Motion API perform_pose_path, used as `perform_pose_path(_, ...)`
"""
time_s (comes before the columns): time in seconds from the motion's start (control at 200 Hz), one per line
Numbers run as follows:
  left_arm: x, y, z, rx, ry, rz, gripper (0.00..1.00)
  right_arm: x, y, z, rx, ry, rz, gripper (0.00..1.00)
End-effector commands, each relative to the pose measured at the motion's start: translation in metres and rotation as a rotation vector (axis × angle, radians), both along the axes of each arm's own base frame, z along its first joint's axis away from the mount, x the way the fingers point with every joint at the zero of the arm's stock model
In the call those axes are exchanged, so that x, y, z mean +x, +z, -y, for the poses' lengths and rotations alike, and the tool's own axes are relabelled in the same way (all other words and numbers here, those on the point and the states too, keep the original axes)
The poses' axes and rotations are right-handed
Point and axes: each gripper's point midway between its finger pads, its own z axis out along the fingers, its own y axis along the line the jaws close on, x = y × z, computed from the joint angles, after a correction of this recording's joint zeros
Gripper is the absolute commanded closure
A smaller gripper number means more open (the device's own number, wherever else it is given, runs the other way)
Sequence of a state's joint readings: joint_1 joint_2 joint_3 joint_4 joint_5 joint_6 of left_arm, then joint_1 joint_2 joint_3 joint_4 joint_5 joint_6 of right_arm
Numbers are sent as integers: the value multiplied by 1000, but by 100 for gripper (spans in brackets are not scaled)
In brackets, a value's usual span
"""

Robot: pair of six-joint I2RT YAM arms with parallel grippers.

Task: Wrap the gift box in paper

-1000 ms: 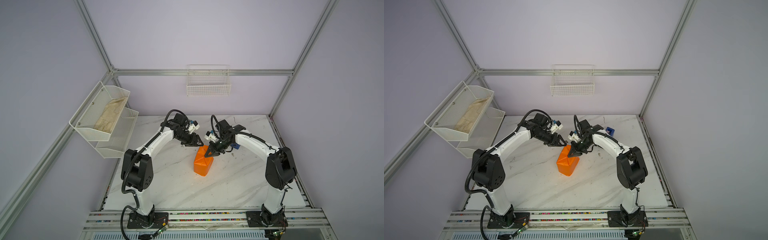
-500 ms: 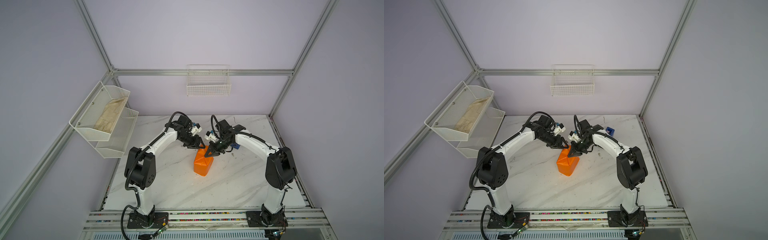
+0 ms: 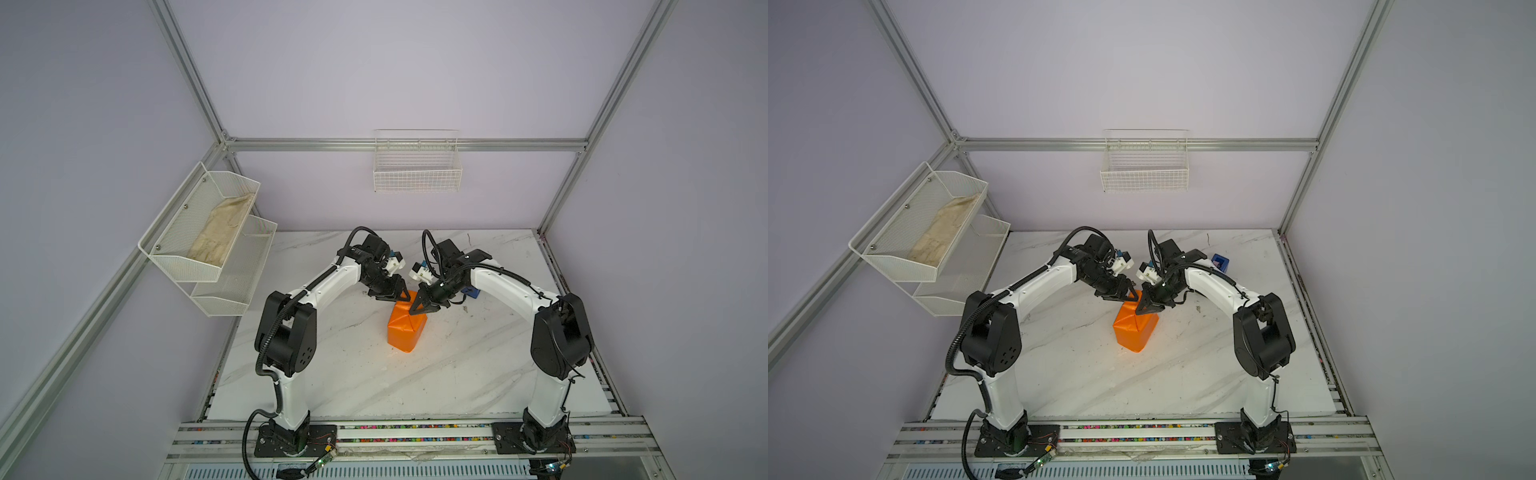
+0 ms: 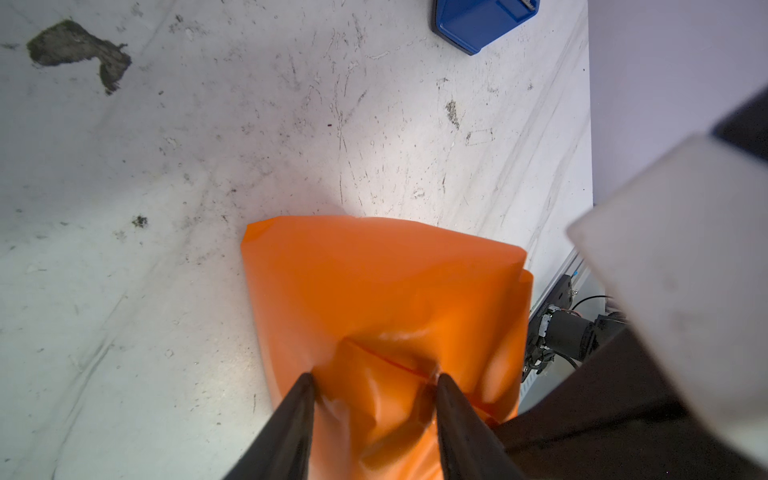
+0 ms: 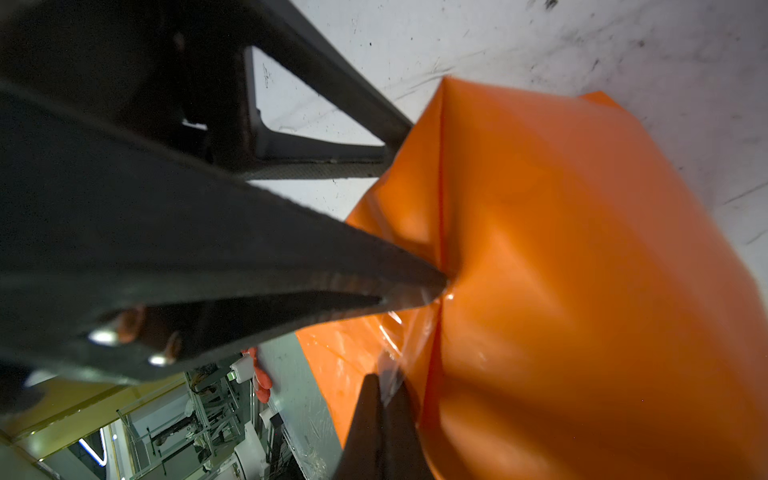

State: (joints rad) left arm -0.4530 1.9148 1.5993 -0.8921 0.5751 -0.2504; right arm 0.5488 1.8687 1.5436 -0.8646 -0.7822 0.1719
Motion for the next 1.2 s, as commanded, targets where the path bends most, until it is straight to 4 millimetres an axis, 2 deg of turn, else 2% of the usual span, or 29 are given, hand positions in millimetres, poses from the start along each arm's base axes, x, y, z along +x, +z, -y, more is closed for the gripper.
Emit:
perform_pose_path(0.0,-13,-28,-9,73,2,-60,54,-11,-34,20,-144,-14,-75,100)
perform_pose_path(0.12,-20,-45,-19,134,5,-94,55,-11,-26,16,-111,-15,-78,100)
perform_pose_path(0.26,-26,-61,-27,184,3,-120,55,-11,1,5,-22,-22,-83,79)
perform_pose_path(0.37,-28,-66,-31,206,1,-127,55,-16,19,4,15,-37,-86,70)
perform_pose_path(0.455,-28,-68,-31,212,-1,-133,56,-23,20,13,-16,-74,-99,65)
perform_pose_path(0.675,-29,-69,-31,209,-3,-138,57,-35,31,43,-115,-211,-74,64)
perform_pose_path(0.79,-29,-68,-30,202,-5,-141,57,-26,47,50,-126,-273,-16,67)
perform_pose_path(0.915,-29,-68,-29,200,-7,-140,58,-7,59,32,-33,-286,18,87)
perform_pose_path(1.015,-30,-69,-30,205,-6,-141,59,8,57,10,61,-278,2,100)
perform_pose_path(1.195,-32,-69,-31,207,-4,-146,59,29,39,-14,148,-289,-40,100)
